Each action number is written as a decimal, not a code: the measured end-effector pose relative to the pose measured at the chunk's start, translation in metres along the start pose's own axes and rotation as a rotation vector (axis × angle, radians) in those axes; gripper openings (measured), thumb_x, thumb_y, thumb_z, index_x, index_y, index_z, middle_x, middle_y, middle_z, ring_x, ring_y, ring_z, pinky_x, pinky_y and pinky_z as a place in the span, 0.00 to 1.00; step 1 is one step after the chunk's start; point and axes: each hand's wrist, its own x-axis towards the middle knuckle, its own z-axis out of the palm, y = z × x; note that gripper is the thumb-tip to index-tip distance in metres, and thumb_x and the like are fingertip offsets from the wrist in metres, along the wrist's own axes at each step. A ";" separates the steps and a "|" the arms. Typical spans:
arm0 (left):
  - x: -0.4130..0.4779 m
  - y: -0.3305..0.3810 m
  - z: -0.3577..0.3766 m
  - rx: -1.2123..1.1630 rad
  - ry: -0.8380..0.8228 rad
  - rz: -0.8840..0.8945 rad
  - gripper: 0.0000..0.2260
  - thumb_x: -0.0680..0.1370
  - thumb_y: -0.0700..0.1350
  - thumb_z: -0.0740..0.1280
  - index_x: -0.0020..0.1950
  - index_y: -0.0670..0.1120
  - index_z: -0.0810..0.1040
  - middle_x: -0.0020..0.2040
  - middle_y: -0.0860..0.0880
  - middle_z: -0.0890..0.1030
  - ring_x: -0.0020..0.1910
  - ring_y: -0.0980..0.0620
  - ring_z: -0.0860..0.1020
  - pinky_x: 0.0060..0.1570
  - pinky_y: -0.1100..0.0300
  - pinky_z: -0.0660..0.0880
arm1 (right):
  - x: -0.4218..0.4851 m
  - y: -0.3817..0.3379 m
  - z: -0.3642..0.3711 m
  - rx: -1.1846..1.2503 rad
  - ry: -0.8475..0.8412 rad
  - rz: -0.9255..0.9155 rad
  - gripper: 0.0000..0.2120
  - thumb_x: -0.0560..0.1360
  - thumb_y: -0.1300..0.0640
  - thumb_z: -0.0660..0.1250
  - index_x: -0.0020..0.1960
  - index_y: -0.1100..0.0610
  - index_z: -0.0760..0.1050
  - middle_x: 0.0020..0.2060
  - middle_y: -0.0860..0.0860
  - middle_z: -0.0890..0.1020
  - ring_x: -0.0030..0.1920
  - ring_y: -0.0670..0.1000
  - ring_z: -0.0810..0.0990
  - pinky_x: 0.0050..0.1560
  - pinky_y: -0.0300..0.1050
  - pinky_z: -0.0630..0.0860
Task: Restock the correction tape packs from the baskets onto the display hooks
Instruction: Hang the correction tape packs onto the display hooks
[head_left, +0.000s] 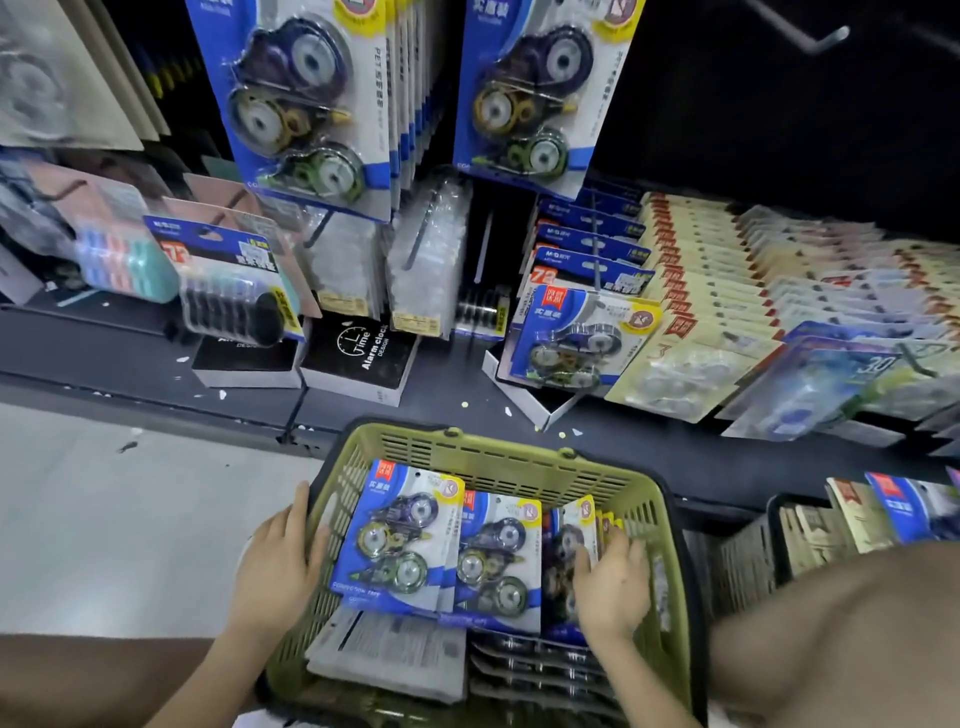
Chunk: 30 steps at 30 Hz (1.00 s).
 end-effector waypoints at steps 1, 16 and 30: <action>0.002 0.001 0.000 -0.004 -0.003 0.009 0.29 0.81 0.55 0.53 0.76 0.36 0.63 0.57 0.35 0.80 0.55 0.33 0.78 0.52 0.41 0.76 | 0.004 0.003 0.000 0.033 -0.037 0.083 0.25 0.73 0.51 0.74 0.64 0.64 0.74 0.55 0.61 0.80 0.49 0.61 0.82 0.33 0.46 0.74; 0.006 -0.002 0.006 0.012 -0.056 -0.018 0.31 0.80 0.57 0.52 0.79 0.41 0.58 0.58 0.37 0.79 0.56 0.36 0.76 0.51 0.42 0.76 | 0.022 0.011 -0.010 -0.093 -0.308 0.146 0.17 0.78 0.45 0.66 0.54 0.60 0.77 0.49 0.57 0.83 0.47 0.58 0.81 0.38 0.44 0.72; 0.019 0.035 -0.009 -0.079 0.139 0.059 0.29 0.80 0.58 0.56 0.70 0.35 0.68 0.62 0.33 0.76 0.61 0.34 0.73 0.60 0.39 0.70 | -0.001 -0.029 -0.124 0.728 -0.362 -0.162 0.05 0.76 0.61 0.71 0.42 0.55 0.84 0.39 0.50 0.87 0.43 0.51 0.82 0.47 0.47 0.76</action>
